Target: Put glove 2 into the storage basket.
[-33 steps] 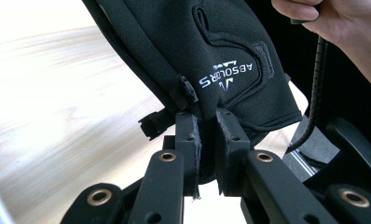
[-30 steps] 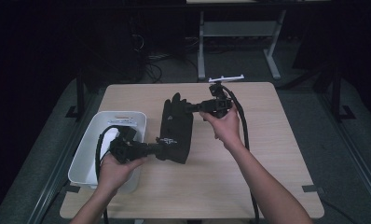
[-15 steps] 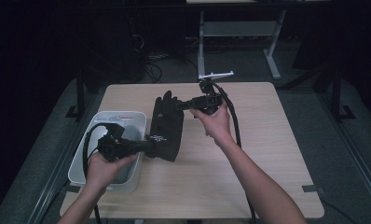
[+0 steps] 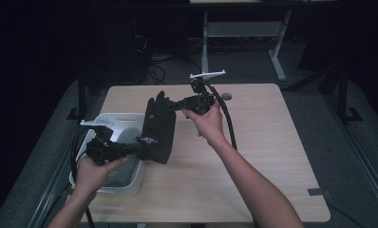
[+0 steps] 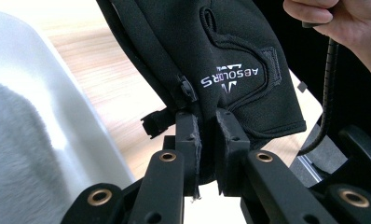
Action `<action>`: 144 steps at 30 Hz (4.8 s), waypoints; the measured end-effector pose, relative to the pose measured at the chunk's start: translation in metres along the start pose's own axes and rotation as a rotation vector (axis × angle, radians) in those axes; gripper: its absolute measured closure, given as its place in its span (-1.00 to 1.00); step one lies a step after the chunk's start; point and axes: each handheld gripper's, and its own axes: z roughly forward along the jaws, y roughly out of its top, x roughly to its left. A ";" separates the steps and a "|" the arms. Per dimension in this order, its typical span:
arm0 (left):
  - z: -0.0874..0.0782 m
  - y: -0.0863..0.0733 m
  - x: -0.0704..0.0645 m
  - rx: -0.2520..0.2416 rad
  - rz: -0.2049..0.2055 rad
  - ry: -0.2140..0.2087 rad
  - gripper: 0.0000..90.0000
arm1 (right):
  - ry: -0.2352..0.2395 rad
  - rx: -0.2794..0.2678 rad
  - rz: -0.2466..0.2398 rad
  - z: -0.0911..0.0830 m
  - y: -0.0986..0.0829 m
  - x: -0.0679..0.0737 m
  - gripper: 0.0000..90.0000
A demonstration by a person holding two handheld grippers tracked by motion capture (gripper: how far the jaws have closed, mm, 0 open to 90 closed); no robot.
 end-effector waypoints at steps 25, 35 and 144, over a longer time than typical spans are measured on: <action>-0.038 -0.023 0.029 -0.027 -0.061 0.060 0.82 | 0.038 0.041 -0.040 0.053 0.009 0.028 0.68; -0.050 -0.032 0.040 -0.037 -0.081 0.079 0.82 | 0.055 0.062 -0.033 0.073 0.008 0.031 0.68; -0.064 -0.032 0.065 -0.037 -0.152 0.082 0.09 | 0.075 0.117 0.019 0.093 -0.003 -0.007 0.12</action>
